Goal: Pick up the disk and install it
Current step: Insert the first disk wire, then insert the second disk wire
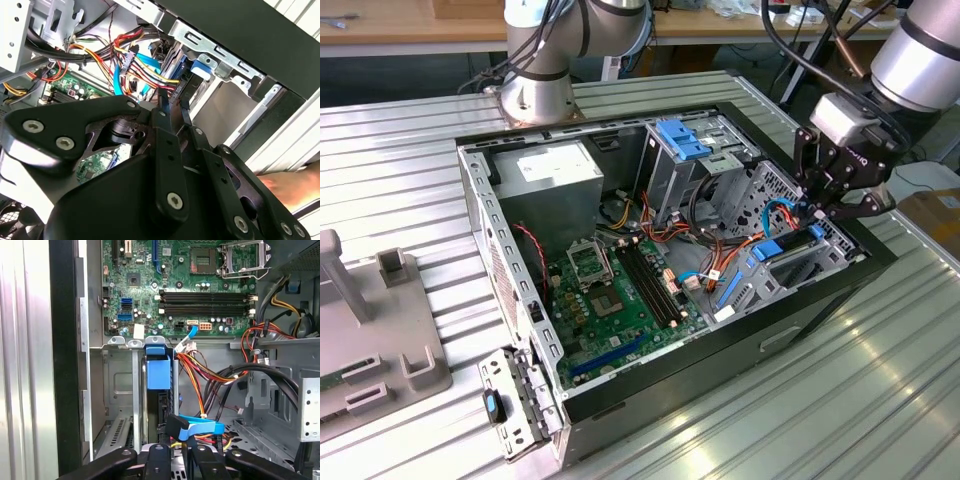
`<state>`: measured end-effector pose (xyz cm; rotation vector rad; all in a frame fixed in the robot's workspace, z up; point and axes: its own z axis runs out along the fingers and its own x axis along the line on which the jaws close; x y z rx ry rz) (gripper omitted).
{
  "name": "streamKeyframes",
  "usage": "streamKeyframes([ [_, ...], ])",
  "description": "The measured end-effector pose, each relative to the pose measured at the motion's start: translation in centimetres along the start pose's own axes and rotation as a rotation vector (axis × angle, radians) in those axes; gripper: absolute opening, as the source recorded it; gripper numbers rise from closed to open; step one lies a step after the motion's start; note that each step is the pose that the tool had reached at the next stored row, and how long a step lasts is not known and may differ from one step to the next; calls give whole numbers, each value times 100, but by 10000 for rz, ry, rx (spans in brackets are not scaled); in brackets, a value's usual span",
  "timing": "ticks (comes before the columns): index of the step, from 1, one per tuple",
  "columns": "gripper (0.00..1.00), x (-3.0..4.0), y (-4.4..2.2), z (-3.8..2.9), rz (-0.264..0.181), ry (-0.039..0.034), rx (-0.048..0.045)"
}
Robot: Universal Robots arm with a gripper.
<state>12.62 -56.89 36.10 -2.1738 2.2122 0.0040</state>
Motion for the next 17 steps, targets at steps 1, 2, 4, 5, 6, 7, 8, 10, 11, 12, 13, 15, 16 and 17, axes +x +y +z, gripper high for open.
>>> streamKeyframes([
  [1, 24, 0, 2, 0, 1, 0, 1],
  [2, 24, 0, 4, 0, 1, 0, 1],
  [4, 24, 0, 7, 0, 1, 0, 2],
  [5, 24, 0, 7, 0, 1, 0, 2],
  [6, 24, 0, 8, 0, 1, 0, 2],
  [7, 24, 0, 8, 0, 1, 0, 2],
  [8, 24, 0, 9, 0, 2, 0, 2],
  [10, 24, 0, 9, 0, 1, 0, 3],
  [11, 24, 0, 10, 0, 1, 0, 3],
  [12, 24, 0, 10, 0, 1, 0, 3],
  [13, 24, 0, 10, 0, 1, 0, 3],
  [15, 24, 0, 11, 0, 1, 0, 3],
  [16, 24, 0, 11, 0, 1, 0, 3],
  [17, 24, -1, 9, 0, 2, 0, 3],
])
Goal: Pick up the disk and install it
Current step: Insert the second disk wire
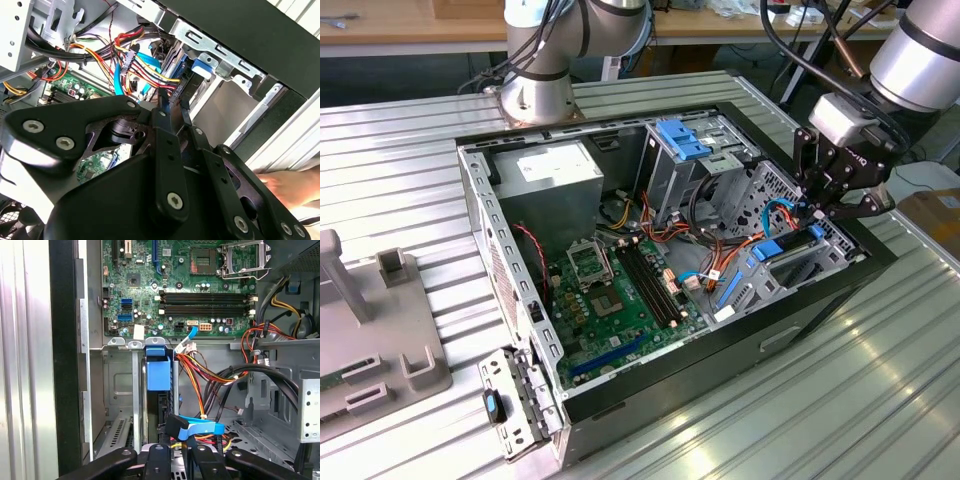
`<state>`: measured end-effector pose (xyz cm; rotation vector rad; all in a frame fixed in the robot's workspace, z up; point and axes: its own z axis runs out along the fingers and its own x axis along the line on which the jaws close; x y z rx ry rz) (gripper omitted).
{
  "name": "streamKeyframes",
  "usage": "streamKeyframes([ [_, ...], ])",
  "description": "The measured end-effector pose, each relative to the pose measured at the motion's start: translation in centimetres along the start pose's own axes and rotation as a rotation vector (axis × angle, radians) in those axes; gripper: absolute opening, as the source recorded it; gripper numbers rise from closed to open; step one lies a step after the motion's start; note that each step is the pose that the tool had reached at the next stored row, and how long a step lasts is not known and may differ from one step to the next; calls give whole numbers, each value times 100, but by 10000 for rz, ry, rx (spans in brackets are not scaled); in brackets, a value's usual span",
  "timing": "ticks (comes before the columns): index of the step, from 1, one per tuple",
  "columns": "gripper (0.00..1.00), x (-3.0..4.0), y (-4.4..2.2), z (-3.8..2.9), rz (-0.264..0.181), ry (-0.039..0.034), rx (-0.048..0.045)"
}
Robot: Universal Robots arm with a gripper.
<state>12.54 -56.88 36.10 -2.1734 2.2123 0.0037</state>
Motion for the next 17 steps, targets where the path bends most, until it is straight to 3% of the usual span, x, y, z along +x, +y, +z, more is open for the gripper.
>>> streamKeyframes([
  [6, 24, -5, -181, 5, -3, 1, 0],
  [9, 24, -13, -185, -16, -2, 1, 0],
  [15, 24, -20, -191, -214, -2, 0, 0],
  [17, 24, -20, -192, -242, -2, -1, 1],
])
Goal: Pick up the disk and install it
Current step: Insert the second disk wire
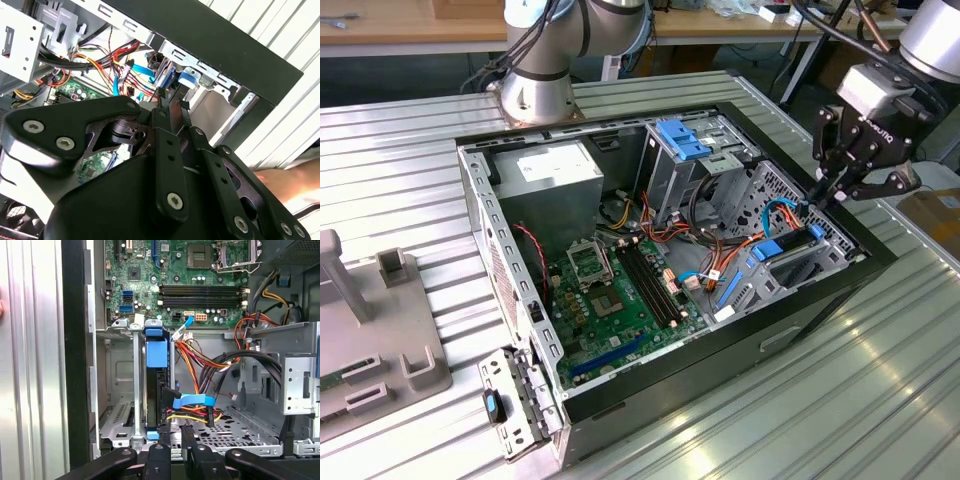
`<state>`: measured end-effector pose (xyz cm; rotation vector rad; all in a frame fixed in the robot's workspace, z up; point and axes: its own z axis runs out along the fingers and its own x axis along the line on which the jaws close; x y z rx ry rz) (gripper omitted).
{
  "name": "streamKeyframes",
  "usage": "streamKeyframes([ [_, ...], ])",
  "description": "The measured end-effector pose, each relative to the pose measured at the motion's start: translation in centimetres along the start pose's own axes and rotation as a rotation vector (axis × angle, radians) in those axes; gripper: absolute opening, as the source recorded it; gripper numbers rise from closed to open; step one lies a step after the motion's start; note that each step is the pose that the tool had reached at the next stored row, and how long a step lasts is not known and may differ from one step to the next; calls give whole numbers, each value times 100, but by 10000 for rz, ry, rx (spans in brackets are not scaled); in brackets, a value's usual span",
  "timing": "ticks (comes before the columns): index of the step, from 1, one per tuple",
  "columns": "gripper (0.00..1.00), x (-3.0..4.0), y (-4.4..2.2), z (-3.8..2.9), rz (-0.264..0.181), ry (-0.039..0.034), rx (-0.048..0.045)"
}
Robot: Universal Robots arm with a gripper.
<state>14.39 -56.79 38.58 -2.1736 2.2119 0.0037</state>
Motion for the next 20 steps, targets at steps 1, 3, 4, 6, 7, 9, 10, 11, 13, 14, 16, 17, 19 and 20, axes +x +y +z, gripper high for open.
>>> streamKeyframes([
  [1, 24, 0, 0, 1, 0, -1, 0],
  [3, 24, 0, 0, 0, 0, 0, 0],
  [4, 24, -1, 0, -1, 0, 1, 0],
  [6, 24, 0, 1, -1, -1, 2, 0],
  [7, 24, 0, 7, -2, 0, 3, 0],
  [9, 24, 0, 37, -2, 0, 2, 0],
  [10, 24, 0, 51, -2, 0, 2, 1],
  [11, 24, 1, 66, -2, 0, 1, 2],
  [13, 24, 1, 97, -3, -1, 1, 8],
  [14, 24, 2, 134, -4, -1, 1, 16],
  [16, 24, 3, 181, -5, 0, 1, 23],
  [17, 24, 3, 202, -6, -1, 1, 26],
  [19, 24, 4, 253, -8, -1, 2, 35],
  [20, 24, 4, 277, -8, -2, 1, 41],
])
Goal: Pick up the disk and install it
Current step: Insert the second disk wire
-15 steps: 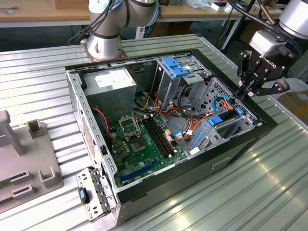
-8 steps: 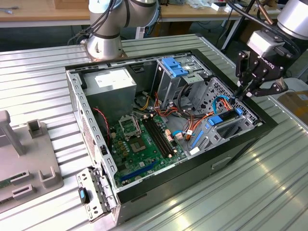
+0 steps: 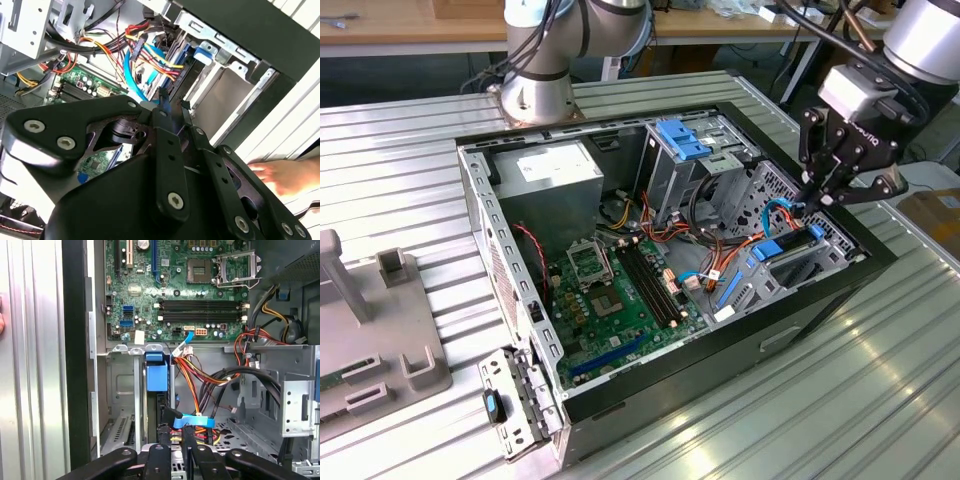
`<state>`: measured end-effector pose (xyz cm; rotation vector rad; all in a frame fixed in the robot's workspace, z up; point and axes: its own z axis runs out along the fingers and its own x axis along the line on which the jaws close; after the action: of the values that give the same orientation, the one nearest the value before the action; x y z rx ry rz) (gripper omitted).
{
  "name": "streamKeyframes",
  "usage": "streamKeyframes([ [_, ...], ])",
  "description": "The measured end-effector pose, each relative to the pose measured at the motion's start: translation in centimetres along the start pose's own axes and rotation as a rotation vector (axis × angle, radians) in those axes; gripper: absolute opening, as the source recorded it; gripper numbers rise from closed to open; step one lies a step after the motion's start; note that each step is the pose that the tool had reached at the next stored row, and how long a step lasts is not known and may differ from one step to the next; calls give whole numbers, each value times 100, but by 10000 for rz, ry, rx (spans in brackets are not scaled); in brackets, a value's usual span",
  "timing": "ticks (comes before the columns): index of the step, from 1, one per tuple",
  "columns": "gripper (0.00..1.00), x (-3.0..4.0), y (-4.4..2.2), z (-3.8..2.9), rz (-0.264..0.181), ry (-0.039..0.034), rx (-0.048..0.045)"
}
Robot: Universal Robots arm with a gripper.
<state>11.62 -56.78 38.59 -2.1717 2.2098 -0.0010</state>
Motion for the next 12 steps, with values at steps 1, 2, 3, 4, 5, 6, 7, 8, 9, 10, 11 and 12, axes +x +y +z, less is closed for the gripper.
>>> streamKeyframes([
  [1, 24, 0, 27, -1, 0, -1, 8],
  [2, 24, 1, 77, -2, 0, 0, 22],
  [3, 24, 3, 133, -4, -1, -1, 38],
  [4, 24, 5, 153, -4, -1, -2, 43],
  [5, 24, 6, 163, -5, -2, -1, 46],
  [6, 24, 10, 187, -6, -1, -1, 53],
  [7, 24, 12, 197, -7, -1, -1, 56],
  [8, 24, 14, 205, -7, -1, -1, 57],
  [9, 24, 16, 210, -7, -2, 0, 57],
  [10, 24, 16, 211, -7, -2, -1, 58],
  [11, 24, 16, 211, -7, -1, -1, 58],
  [12, 24, 16, 211, -7, -1, -1, 58],
])
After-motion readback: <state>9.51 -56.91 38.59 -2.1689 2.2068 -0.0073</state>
